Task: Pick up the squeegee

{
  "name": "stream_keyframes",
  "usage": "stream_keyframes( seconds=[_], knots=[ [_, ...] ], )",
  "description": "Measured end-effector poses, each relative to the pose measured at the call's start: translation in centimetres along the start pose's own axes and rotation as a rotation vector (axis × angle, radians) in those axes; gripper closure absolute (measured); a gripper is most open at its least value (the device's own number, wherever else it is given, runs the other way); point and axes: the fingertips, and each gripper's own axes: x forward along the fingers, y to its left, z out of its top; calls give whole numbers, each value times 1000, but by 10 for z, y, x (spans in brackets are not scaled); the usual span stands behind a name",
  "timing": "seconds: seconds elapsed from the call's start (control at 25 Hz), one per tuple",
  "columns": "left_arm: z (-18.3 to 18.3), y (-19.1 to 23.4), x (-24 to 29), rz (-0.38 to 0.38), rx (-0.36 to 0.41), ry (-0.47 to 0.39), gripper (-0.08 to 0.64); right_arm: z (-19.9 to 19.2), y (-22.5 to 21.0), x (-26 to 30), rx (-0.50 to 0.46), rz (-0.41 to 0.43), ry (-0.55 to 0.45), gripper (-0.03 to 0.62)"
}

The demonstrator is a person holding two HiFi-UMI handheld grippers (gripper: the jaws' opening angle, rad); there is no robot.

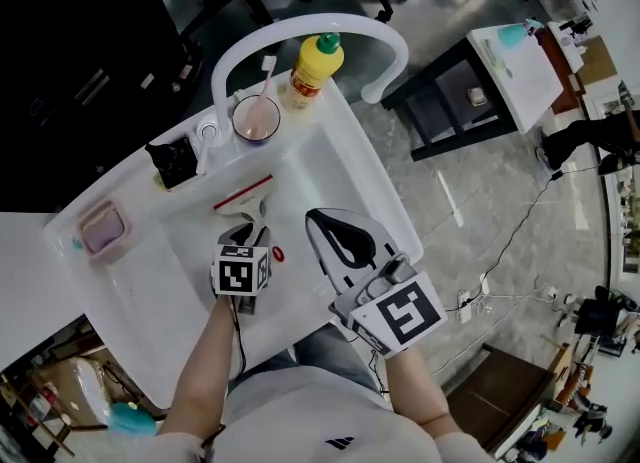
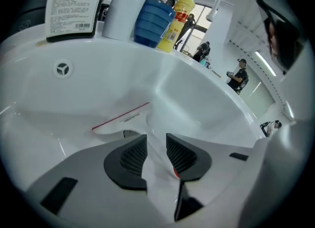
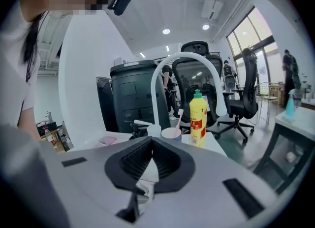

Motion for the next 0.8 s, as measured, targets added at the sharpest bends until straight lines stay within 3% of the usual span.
stream_keyframes(
  seconds=[0.56,0.8],
  knots=[
    [-14,2,22,35,-24,49,425,-4,-9,-7,1,-13,-4,583],
    [-10,0,26,15,-75,47,425,-8,-13,-11,4,-23,-4,583]
  ],
)
